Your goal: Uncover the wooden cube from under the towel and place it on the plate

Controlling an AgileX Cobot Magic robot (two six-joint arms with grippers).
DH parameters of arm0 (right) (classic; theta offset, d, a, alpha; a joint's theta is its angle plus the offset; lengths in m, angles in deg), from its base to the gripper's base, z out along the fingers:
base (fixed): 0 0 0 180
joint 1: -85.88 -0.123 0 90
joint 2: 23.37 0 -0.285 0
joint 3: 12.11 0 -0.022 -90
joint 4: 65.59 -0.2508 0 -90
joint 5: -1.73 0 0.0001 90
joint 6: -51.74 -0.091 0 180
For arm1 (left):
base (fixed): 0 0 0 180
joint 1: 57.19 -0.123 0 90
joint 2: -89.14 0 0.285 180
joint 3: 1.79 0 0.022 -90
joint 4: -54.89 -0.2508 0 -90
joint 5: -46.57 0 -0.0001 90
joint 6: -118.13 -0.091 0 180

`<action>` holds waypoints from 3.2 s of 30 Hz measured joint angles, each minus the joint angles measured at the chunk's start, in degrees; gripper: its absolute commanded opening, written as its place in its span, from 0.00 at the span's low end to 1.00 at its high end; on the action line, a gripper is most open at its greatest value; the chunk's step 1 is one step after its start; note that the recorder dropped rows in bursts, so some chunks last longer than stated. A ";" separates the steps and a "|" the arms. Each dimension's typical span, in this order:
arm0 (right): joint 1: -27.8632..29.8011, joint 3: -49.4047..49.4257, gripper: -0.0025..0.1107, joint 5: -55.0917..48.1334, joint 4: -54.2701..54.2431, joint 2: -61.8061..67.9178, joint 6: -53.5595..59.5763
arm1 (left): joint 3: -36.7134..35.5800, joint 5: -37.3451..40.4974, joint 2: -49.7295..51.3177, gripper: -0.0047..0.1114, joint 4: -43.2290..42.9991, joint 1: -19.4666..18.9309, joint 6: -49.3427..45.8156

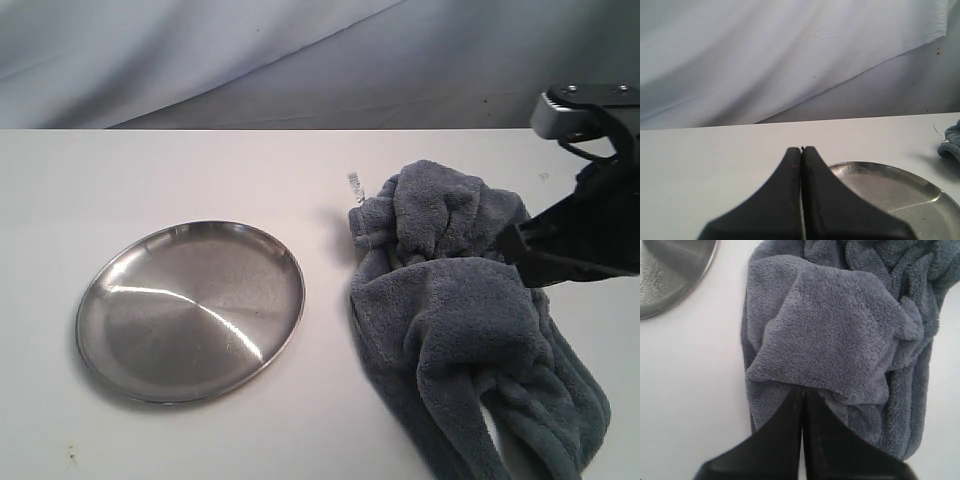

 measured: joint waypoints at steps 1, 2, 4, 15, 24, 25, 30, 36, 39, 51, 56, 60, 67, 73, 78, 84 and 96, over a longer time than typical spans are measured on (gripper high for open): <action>-0.63 -0.72 0.02 0.00 0.05 1.23 -0.40 | 0.00 0.00 0.00 0.04 0.00 0.00 0.00; -1.67 -1.95 0.02 0.00 0.34 3.36 -0.98 | 0.00 0.00 0.00 0.04 0.00 0.00 0.00; -2.62 -3.25 0.02 0.00 0.94 5.56 -1.76 | 0.00 0.00 0.00 0.04 0.00 0.00 0.00; -10.55 -14.90 0.02 -4.81 10.07 18.57 -12.74 | 0.00 0.00 0.00 0.04 0.00 0.00 0.00; -11.09 -18.40 0.04 -7.68 11.14 24.46 -14.27 | 0.00 0.00 0.00 0.04 0.00 0.00 0.00; -11.09 -18.40 0.11 -7.95 11.29 24.46 -14.27 | 0.00 0.00 0.00 0.04 0.00 0.00 0.00; -11.09 -18.40 0.52 -8.96 11.51 24.46 -14.27 | 0.00 0.00 0.00 0.04 0.00 0.00 0.00; -11.09 -18.40 0.63 -8.96 12.60 24.46 -16.67 | 0.00 0.00 0.00 0.04 0.00 0.00 0.00; -11.09 -18.40 0.63 -8.96 14.46 24.46 -18.22 | 0.00 0.00 0.00 0.04 0.00 0.00 0.00; -11.09 -18.49 0.63 -7.72 18.22 25.25 -21.52 | 0.00 0.00 0.00 0.04 0.00 0.00 0.00; -11.09 -18.49 0.63 -7.38 18.34 28.29 -21.65 | 0.00 0.00 0.00 0.04 0.00 0.00 0.00; -11.09 -18.49 0.63 -6.94 18.34 29.49 -21.79 | 0.00 0.00 0.00 0.04 0.00 0.00 0.00; -11.09 -23.27 0.56 -7.96 18.34 29.49 -23.56 | 0.00 0.00 0.00 0.04 0.00 0.00 0.00; -10.75 -34.43 0.52 -12.68 18.81 32.76 -24.86 | 0.00 0.00 0.00 0.04 0.00 0.00 0.00; -10.64 -44.28 0.35 -16.06 19.32 39.42 -25.33 | 0.00 0.00 0.00 0.04 0.00 0.00 0.00; -10.64 -54.36 0.10 -16.41 19.03 46.59 -26.53 | 0.00 0.00 0.00 0.04 0.00 0.00 0.00; -13.35 -67.59 0.02 -16.54 8.96 56.56 -25.27 | 0.00 0.00 0.00 0.04 0.00 0.00 0.00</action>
